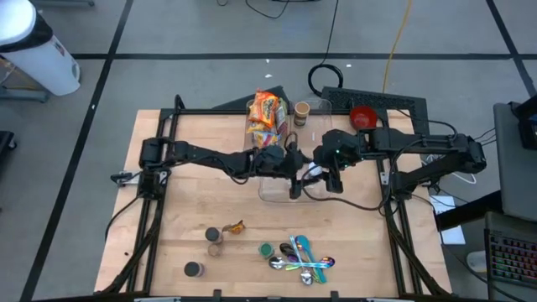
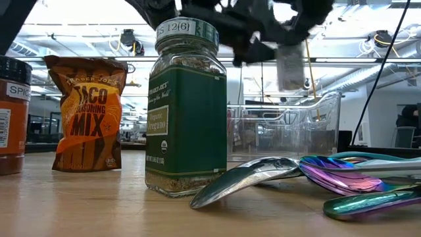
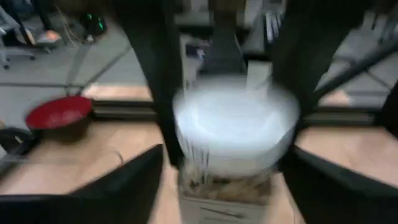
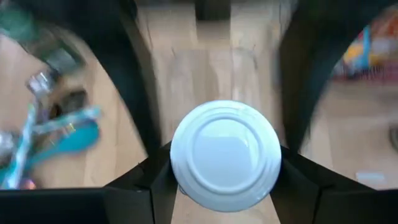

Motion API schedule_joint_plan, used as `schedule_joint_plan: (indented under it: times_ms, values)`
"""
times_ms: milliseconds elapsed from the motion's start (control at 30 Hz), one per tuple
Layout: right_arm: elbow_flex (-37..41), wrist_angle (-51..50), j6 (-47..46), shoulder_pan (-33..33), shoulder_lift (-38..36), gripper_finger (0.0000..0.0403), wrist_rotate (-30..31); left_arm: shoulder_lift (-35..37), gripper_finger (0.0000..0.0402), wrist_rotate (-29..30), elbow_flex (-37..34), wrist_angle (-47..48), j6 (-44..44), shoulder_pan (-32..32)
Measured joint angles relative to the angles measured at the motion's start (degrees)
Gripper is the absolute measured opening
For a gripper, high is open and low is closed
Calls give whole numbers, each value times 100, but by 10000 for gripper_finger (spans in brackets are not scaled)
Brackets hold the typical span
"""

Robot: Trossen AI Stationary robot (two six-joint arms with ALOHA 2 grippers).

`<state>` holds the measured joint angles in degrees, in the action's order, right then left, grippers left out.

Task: Pick & Place Food Item
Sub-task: Put the white seasoning bottle into the right transparent bin

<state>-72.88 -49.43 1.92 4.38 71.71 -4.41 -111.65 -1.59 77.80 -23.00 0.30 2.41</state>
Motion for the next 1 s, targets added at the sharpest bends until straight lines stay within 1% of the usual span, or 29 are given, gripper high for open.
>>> schedule_joint_plan:
  times_ms: [33,67,100,200,233,333,400,467,567,633,700,767,833,900,1000]
  values:
    - [18,-77,4,2,-19,189,17,137,360,15,2,173,-34,13]
    - [20,-90,4,2,-46,189,12,286,376,9,8,381,-9,34]
    - [19,-60,6,4,-72,189,27,446,377,9,11,655,60,55]
    - [13,-87,55,20,-231,189,35,851,335,-229,-11,1453,334,133]
    - [13,-74,114,35,-293,189,109,952,318,-365,-88,1520,384,160]
    - [13,-14,262,173,-476,189,726,1346,277,-627,-581,1061,371,280]
    - [7,-50,376,401,-564,189,1201,1595,256,-567,-1096,473,260,386]
    - [7,-51,496,715,-582,189,1353,1865,240,-461,-1663,-7,66,525]
    - [133,258,731,1329,-574,189,1200,2239,222,-276,-2349,-751,-238,696]
    - [326,653,897,1810,-558,189,875,2440,214,-279,-2666,-1162,-367,769]
    - [593,1206,1046,2311,-533,189,578,2622,208,-287,-2916,-1276,-410,819]
    - [841,1732,1133,2813,-469,189,420,2699,202,-286,-2988,-1327,-408,823]
    - [1017,2147,1215,3292,-350,189,417,2760,198,-287,-3033,-1319,-393,821]
    - [1047,2291,1234,3719,-129,189,356,2762,194,-286,-3023,-1360,-372,820]
    - [1057,2375,1184,4215,266,189,-93,2754,191,-286,-3025,-1320,-362,818]
